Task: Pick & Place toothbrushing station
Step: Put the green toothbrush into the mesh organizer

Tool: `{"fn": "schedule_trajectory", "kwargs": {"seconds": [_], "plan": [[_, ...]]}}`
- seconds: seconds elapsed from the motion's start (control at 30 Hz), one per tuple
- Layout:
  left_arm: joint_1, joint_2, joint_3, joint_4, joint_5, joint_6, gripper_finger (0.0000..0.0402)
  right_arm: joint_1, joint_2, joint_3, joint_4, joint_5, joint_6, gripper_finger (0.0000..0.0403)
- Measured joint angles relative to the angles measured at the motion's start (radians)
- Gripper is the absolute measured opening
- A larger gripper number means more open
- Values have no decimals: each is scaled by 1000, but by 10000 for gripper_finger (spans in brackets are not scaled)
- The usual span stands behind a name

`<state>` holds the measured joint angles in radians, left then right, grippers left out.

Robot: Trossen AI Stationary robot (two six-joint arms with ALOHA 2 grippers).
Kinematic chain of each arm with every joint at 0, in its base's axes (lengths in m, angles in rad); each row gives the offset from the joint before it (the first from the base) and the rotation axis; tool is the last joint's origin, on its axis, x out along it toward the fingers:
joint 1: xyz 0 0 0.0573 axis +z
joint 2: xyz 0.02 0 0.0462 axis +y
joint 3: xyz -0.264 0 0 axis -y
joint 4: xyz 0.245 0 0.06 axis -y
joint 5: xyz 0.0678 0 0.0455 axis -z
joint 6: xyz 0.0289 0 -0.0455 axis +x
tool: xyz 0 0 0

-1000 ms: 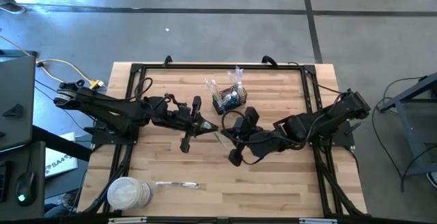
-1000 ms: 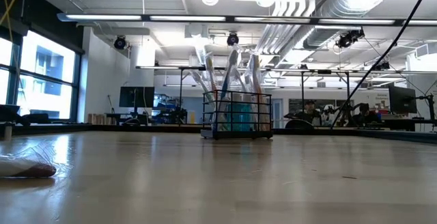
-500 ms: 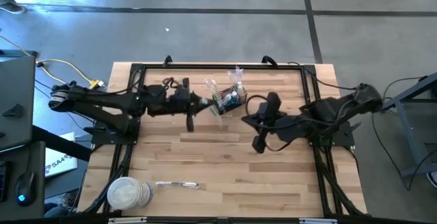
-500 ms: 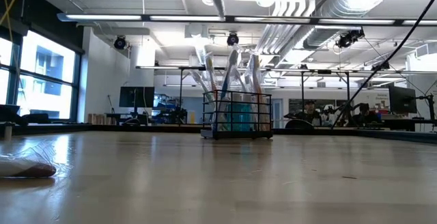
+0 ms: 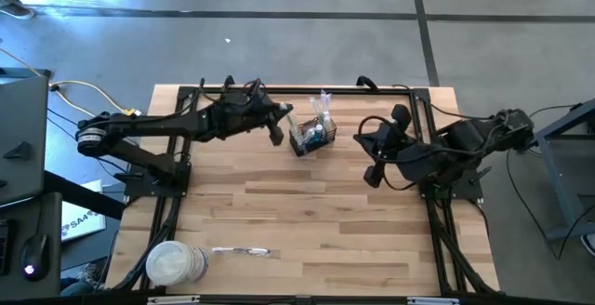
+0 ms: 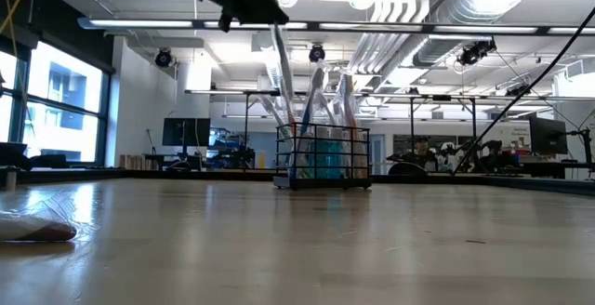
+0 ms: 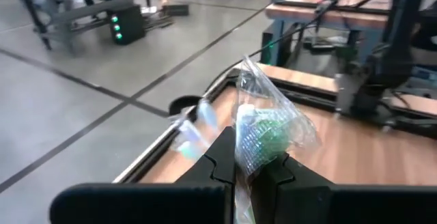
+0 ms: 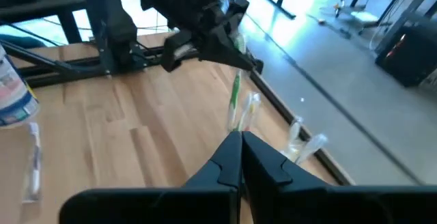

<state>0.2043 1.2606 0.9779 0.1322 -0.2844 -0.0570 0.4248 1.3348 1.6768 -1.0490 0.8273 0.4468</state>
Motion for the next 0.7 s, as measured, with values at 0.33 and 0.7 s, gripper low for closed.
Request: {"fn": "schedule_trajectory", "kwargs": {"seconds": [0.33, 0.7], "plan": [[36, 106, 0, 53, 13, -77, 10, -40, -16, 0, -21, 9, -120, 2], [24, 134, -1, 30, -22, -49, 10, -54, -41, 0, -47, -16, -119, 2]]}}
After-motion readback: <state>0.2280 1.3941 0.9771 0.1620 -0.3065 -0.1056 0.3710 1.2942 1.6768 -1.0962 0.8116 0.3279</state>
